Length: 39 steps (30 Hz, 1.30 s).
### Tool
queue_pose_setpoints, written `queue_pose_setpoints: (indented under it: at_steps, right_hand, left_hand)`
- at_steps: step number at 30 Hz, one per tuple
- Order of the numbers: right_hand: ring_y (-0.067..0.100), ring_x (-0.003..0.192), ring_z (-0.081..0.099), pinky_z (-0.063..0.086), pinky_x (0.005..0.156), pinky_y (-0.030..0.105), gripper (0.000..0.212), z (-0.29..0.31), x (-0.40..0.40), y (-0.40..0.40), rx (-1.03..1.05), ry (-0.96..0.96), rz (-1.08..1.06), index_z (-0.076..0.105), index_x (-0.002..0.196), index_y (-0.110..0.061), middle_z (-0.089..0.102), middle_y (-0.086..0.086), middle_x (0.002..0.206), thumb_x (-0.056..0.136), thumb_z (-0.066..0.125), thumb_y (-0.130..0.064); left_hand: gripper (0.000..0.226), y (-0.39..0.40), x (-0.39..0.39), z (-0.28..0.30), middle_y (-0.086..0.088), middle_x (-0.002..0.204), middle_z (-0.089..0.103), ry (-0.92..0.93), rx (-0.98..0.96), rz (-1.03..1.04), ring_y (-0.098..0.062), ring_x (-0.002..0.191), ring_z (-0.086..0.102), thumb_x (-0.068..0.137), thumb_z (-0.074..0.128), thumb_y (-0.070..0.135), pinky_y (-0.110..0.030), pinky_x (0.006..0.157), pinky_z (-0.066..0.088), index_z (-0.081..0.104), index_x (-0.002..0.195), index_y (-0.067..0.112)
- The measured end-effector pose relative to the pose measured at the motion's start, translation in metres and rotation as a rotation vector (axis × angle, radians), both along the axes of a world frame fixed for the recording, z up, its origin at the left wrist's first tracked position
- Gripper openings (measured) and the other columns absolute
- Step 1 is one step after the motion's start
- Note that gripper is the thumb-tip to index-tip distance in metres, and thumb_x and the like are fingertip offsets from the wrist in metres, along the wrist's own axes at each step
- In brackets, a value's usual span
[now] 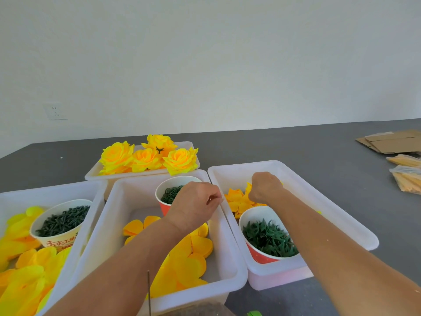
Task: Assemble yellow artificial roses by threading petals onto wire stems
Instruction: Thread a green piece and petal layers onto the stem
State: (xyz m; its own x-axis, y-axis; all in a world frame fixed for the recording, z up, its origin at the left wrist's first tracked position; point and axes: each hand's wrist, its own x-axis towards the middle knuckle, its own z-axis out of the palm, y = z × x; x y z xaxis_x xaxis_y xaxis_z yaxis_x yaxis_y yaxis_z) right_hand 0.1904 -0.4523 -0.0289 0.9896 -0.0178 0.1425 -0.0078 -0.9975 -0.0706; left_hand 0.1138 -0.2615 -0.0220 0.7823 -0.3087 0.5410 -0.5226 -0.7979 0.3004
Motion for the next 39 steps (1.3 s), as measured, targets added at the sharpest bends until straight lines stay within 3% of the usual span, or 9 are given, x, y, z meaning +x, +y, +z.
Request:
queue_pose_setpoints:
  at_steps: [6, 9, 13, 16, 19, 22, 25, 32, 39]
  right_hand:
    - [0.026, 0.074, 0.049, 0.036, 0.060, 0.025, 0.030, 0.032, -0.002, -0.034, 0.113, -0.082, -0.119, 0.037, 0.058, -0.009, 0.039, 0.005, 0.063, 0.086, 0.046, -0.006]
    - [0.030, 0.090, 0.061, 0.045, 0.071, 0.030, 0.020, 0.048, -0.010, -0.044, 0.277, -0.179, -0.128, 0.063, 0.073, -0.001, 0.061, 0.012, 0.078, 0.087, 0.055, -0.012]
    - [0.015, 0.063, 0.057, 0.054, 0.060, 0.029, 0.010, 0.063, -0.030, -0.032, 0.927, -0.262, 0.078, 0.070, 0.085, -0.002, 0.061, 0.005, 0.068, 0.084, 0.066, -0.012]
    - [0.006, 0.059, 0.057, 0.050, 0.049, 0.018, 0.008, 0.062, -0.043, -0.005, 1.244, -0.098, 0.287, 0.068, 0.075, -0.014, 0.062, -0.004, 0.064, 0.083, 0.069, -0.014]
    - [0.004, 0.056, 0.060, 0.049, 0.050, 0.020, 0.011, 0.050, -0.051, 0.021, 1.307, -0.003, 0.425, 0.069, 0.072, -0.018, 0.067, -0.007, 0.061, 0.082, 0.069, -0.015]
    - [0.001, 0.057, 0.059, 0.048, 0.050, 0.018, 0.009, 0.033, -0.053, 0.033, 1.347, -0.005, 0.486, 0.070, 0.075, -0.018, 0.068, -0.010, 0.063, 0.082, 0.069, -0.014]
    - [0.009, 0.066, 0.064, 0.051, 0.055, 0.021, 0.003, 0.023, -0.056, 0.034, 1.457, 0.078, 0.490, 0.072, 0.080, -0.017, 0.072, -0.006, 0.074, 0.077, 0.071, -0.016]
    - [0.013, 0.063, 0.064, 0.051, 0.053, 0.022, 0.018, 0.021, -0.060, 0.037, 1.669, 0.380, 0.386, 0.067, 0.093, -0.006, 0.071, 0.007, 0.081, 0.080, 0.068, -0.018]
    - [0.012, 0.057, 0.058, 0.049, 0.058, 0.023, 0.012, 0.015, -0.057, 0.039, 1.520, 0.106, 0.317, 0.064, 0.072, -0.006, 0.064, 0.007, 0.069, 0.079, 0.071, -0.013]
  left_hand:
    - [0.018, 0.002, 0.002, 0.002, 0.001, 0.095, 0.071, -0.018, -0.018, 0.025, -0.014, 0.085, 0.061, 0.091, 0.055, 0.024, -0.016, 0.068, 0.033, 0.072, 0.094, 0.018]
    - [0.019, 0.002, 0.003, 0.002, 0.002, 0.096, 0.070, -0.021, -0.011, 0.049, -0.013, 0.086, 0.060, 0.092, 0.053, 0.026, -0.015, 0.069, 0.032, 0.071, 0.096, 0.019]
    - [0.018, 0.002, 0.004, 0.004, 0.000, 0.095, 0.070, 0.002, -0.112, 0.056, -0.008, 0.077, 0.057, 0.091, 0.057, 0.027, -0.012, 0.069, 0.036, 0.070, 0.097, 0.016]
    - [0.026, 0.000, 0.004, 0.012, 0.001, 0.093, 0.069, 0.132, -0.511, 0.022, -0.003, 0.064, 0.062, 0.087, 0.062, 0.033, -0.005, 0.060, 0.044, 0.066, 0.101, 0.012]
    - [0.036, -0.004, -0.001, 0.020, -0.010, 0.093, 0.072, 0.491, -0.986, -0.098, -0.016, 0.065, 0.070, 0.078, 0.064, 0.043, -0.023, 0.057, 0.054, 0.065, 0.096, 0.012]
    - [0.024, -0.002, -0.003, 0.019, -0.005, 0.090, 0.073, 0.563, -1.186, -0.186, -0.018, 0.079, 0.071, 0.074, 0.067, 0.036, -0.032, 0.067, 0.057, 0.067, 0.092, 0.020]
    - [0.015, 0.001, 0.001, 0.015, -0.001, 0.088, 0.070, 0.451, -1.165, -0.182, -0.005, 0.074, 0.068, 0.083, 0.066, 0.007, -0.020, 0.060, 0.054, 0.065, 0.093, 0.018]
    - [0.010, 0.003, 0.006, 0.012, 0.005, 0.083, 0.070, 0.354, -1.126, -0.123, 0.000, 0.067, 0.067, 0.085, 0.065, 0.013, -0.014, 0.053, 0.051, 0.065, 0.093, 0.019]
    - [0.018, 0.001, 0.005, 0.011, -0.010, 0.101, 0.071, 0.490, -1.214, -0.154, -0.023, 0.094, 0.067, 0.087, 0.062, 0.016, -0.037, 0.082, 0.054, 0.067, 0.103, 0.009]
